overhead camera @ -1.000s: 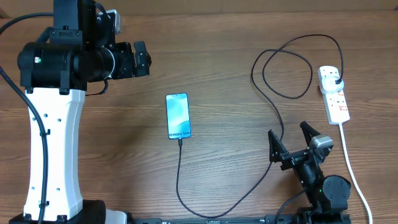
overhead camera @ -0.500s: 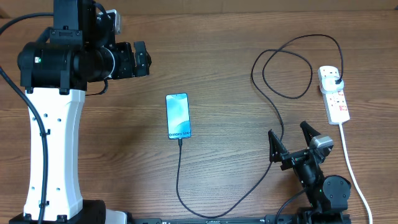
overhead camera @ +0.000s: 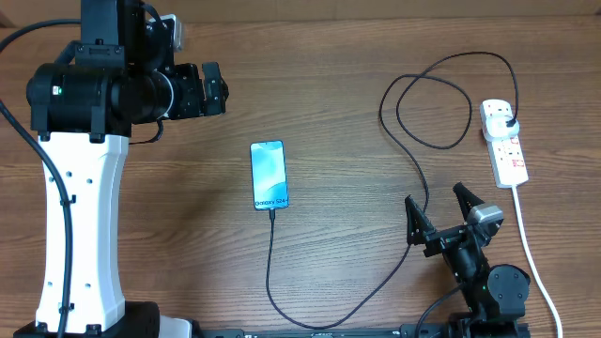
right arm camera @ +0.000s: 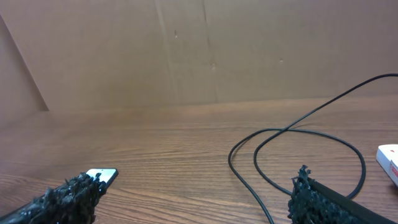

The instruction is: Plug charger to phone and switch on socket

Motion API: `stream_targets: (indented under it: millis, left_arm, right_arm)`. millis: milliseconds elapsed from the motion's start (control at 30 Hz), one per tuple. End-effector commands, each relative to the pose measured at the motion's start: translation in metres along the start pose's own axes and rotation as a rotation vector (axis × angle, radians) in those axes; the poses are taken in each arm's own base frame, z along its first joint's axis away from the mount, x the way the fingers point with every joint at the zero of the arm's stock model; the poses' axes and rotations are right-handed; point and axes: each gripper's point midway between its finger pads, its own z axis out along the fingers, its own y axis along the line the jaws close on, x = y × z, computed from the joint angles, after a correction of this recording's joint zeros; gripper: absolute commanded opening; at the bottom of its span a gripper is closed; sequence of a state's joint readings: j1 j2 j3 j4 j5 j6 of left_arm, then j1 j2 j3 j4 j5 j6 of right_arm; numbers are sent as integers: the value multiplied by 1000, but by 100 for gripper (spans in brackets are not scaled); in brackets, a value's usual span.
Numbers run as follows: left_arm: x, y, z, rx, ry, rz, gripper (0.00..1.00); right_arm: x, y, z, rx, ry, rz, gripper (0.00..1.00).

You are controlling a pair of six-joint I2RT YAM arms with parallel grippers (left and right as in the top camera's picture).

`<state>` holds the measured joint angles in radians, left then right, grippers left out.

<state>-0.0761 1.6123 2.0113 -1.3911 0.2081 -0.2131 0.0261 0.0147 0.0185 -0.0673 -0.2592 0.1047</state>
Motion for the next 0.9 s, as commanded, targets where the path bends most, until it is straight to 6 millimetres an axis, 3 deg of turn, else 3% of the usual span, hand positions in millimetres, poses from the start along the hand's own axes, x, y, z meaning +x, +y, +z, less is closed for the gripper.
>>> stream_targets:
  millis: [0,133,233,433,567,733,867]
  left_arm:
    - [-4,-1,-8,1,-28,10,100]
    - [-1,-3,-19,7,-50,15,100]
    - [15,-1,-27,6,-49,15,100]
    - [93,15,-31,-11,28,-2,100]
    - [135,39,-32,-98,36,-6,100]
    - [173,54,-29,-137,37,-7,99]
    - [179,60,-24,-136,-41,5,100]
  right_arm:
    - [0,0,0,-2,-11,-5,100]
    - [0,0,0,-2,-11,-5,100]
    - [0,0,0,-3,-11,-5,100]
    - [0,0,0,-3,-11,-5,100]
    - [0,0,0,-3,-11,-5,100]
    - [0,0,0,-2,-11,-5,100]
    - [0,0,0,-2,-11,-5,100]
